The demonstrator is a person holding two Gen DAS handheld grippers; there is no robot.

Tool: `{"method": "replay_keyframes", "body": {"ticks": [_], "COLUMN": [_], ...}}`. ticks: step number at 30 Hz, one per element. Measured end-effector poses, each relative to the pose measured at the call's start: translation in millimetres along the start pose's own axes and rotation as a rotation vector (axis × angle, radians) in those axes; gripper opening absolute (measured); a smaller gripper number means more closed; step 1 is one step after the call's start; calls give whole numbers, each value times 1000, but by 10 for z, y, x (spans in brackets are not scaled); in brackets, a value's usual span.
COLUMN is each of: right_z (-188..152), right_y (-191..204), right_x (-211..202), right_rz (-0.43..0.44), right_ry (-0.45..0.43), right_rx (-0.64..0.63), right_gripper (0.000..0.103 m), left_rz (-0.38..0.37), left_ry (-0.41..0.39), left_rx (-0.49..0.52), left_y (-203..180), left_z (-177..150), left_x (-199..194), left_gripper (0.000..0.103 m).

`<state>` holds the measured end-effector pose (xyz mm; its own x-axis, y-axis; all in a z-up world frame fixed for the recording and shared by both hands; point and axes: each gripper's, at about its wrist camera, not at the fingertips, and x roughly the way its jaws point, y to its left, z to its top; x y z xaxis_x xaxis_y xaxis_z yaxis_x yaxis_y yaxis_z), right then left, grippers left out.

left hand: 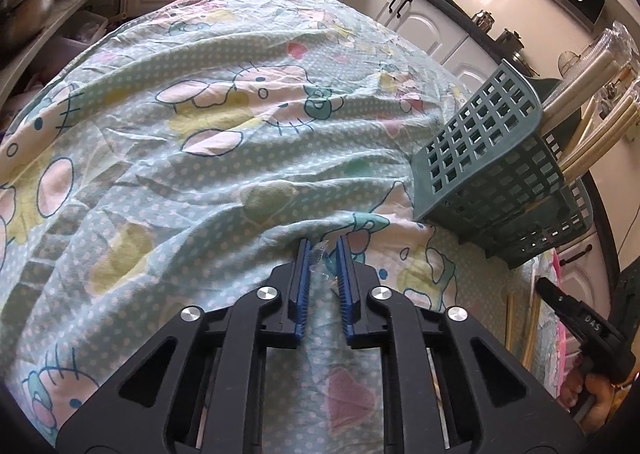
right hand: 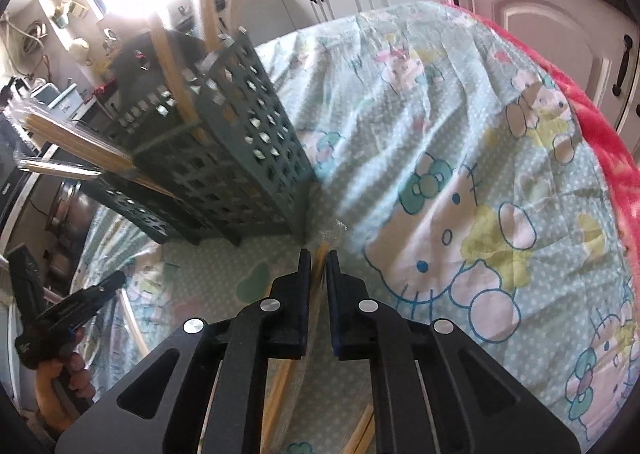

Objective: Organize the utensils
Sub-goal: 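Close the left gripper on a chopstick while the right gripper grasps another, then lift both held chopsticks upright and carry them above the caddy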

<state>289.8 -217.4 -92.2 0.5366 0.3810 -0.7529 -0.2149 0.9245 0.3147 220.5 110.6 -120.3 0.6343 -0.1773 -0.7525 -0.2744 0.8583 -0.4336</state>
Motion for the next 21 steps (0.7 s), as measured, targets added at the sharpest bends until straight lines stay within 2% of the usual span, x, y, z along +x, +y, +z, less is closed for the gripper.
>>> {"method": "replay_keyframes", "body": {"ticks": [8, 21], "right_z": [33, 16], "right_y": [259, 695], "right_x": [-289, -718], "right_rz": [12, 67], "right_ry": [-52, -111], "right_rx": [-99, -238], "right_gripper": [8, 6], "left_rz": [-87, -193], "left_ry": [-20, -131], "left_rx": [-20, 108], "left_y": [2, -511], "left_z": [29, 43], "left_x": [-243, -879], "left_gripper": [3, 3]}}
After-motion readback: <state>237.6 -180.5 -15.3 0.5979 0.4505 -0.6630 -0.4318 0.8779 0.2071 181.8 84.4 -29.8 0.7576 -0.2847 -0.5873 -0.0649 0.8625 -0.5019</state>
